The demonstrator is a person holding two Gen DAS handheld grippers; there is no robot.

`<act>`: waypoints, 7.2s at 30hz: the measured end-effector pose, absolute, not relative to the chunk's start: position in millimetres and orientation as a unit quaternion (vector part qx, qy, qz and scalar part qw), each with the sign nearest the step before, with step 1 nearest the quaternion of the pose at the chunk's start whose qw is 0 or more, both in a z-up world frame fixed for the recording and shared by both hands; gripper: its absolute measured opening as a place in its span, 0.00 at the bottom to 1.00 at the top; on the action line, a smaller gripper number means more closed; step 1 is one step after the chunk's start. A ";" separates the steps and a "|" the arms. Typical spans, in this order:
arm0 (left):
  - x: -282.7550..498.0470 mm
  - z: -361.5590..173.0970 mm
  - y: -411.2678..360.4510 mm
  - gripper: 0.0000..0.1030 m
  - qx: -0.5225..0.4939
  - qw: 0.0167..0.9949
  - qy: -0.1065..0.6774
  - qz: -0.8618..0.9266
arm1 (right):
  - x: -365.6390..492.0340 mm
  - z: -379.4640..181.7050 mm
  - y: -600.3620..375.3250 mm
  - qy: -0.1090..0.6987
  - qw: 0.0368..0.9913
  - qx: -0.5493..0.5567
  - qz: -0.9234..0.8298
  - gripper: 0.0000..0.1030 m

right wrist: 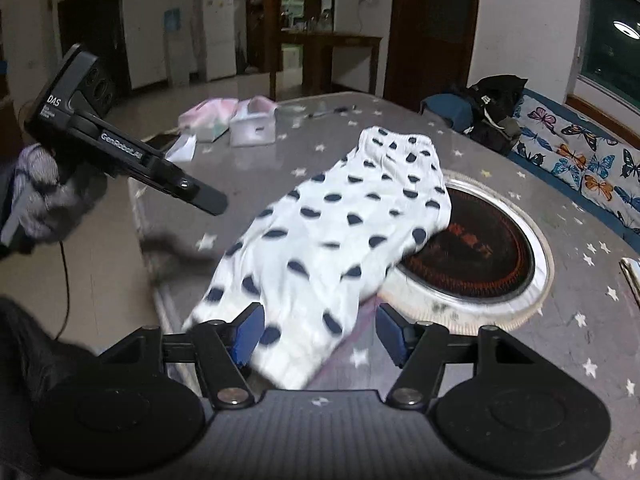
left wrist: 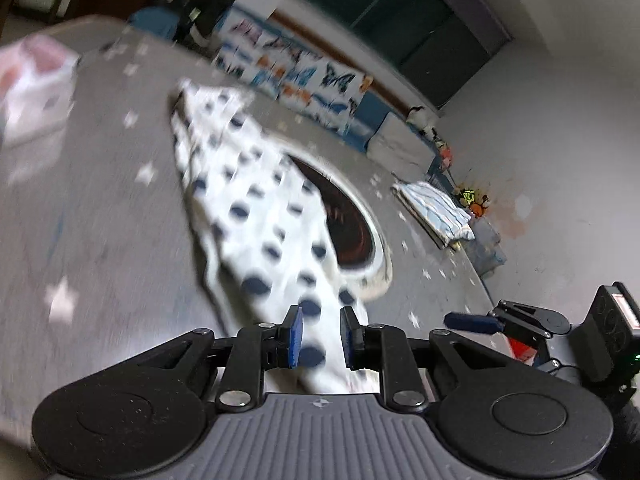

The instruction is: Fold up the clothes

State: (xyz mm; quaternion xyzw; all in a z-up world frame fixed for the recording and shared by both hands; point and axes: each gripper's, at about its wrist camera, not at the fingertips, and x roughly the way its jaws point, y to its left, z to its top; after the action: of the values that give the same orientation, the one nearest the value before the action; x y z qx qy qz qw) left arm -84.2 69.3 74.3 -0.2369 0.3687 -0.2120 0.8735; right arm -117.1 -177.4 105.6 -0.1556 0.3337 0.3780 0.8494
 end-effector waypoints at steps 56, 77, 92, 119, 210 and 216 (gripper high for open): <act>88.9 16.0 76.1 0.04 -0.089 0.937 0.335 -0.048 | -72.7 41.8 -153.2 0.436 0.782 -0.075 0.438 0.58; 84.5 23.8 75.1 0.10 -0.081 0.938 0.336 0.003 | -61.3 57.5 -172.1 0.433 0.786 -0.016 0.442 0.58; 50.3 48.4 -44.2 0.45 -0.015 0.914 0.352 -0.202 | -14.3 80.2 -224.8 0.378 0.862 0.010 0.337 0.57; 96.6 -19.7 58.3 0.10 -0.349 0.819 0.386 -0.240 | 73.1 49.0 -195.8 0.382 0.840 0.056 0.381 0.49; 177.7 28.4 87.4 0.23 -0.097 0.926 0.338 -0.134 | 108.6 15.0 -136.1 0.352 0.893 -0.060 0.273 0.32; 213.3 15.9 79.6 0.23 -0.064 0.925 0.358 -0.114 | 108.3 14.9 -133.7 0.348 0.893 -0.073 0.274 0.35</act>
State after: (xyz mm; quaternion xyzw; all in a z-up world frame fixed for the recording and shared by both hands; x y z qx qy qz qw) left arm 213.3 79.6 15.9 -0.0637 0.3578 -0.1142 0.9246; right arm 108.3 -133.7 14.9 -0.0729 0.3484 0.2743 0.8934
